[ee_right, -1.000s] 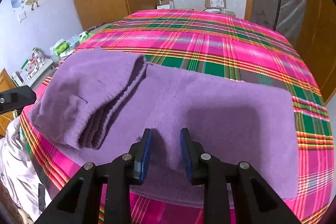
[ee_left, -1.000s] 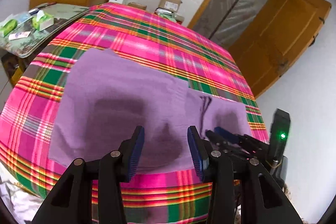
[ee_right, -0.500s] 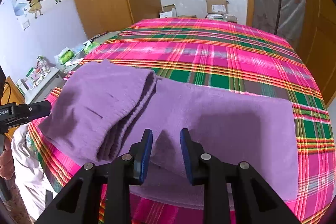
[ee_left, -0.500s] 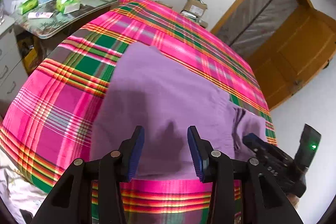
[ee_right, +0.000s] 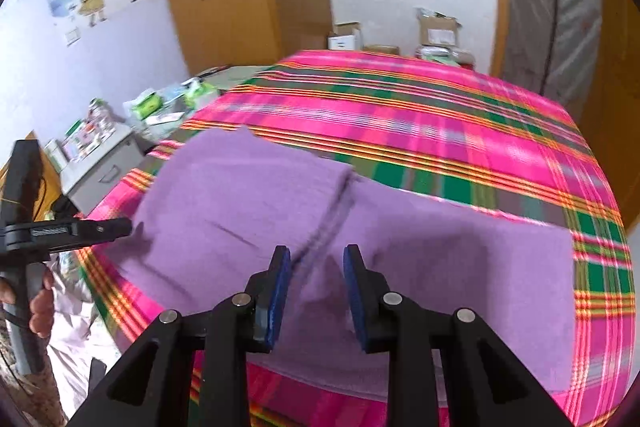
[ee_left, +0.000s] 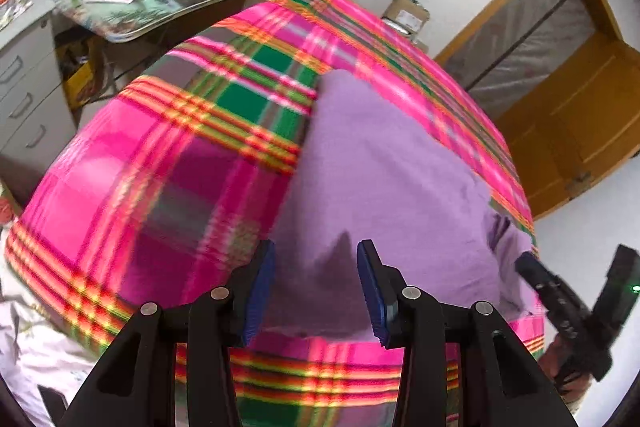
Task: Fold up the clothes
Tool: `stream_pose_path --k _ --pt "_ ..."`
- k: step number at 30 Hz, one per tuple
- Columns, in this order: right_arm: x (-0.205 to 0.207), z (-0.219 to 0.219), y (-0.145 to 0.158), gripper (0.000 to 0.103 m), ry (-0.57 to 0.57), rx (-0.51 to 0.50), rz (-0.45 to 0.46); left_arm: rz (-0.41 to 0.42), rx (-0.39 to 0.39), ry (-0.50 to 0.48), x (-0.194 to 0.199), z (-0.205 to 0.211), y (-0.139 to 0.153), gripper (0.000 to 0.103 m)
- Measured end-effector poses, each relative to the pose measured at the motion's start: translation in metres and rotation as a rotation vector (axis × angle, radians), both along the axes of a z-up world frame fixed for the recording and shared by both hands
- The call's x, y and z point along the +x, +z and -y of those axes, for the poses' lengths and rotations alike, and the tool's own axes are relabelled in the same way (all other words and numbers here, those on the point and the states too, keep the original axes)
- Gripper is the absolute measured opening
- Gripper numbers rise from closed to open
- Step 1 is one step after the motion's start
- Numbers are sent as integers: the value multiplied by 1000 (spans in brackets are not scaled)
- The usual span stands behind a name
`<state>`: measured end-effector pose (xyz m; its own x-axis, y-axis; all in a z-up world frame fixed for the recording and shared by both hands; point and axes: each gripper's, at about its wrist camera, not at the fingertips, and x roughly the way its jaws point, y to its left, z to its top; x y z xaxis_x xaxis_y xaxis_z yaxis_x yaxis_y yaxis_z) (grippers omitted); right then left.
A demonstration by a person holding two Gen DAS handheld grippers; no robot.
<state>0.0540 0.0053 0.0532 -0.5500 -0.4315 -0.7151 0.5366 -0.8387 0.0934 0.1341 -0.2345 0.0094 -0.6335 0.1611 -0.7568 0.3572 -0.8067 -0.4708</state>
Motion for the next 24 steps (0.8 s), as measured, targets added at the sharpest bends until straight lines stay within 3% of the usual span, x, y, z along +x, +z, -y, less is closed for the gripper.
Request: stream_pose_path --k 5,14,24 --pt "14 36 -3 28 106 26 3 -3 27 11 13 11 -9 44" --pt "39 95 -24 28 303 73 35 13 -22 -23 19 8 -7 44" --pt "62 109 -35 28 442 172 104 49 -93 -47 24 5 -5 44"
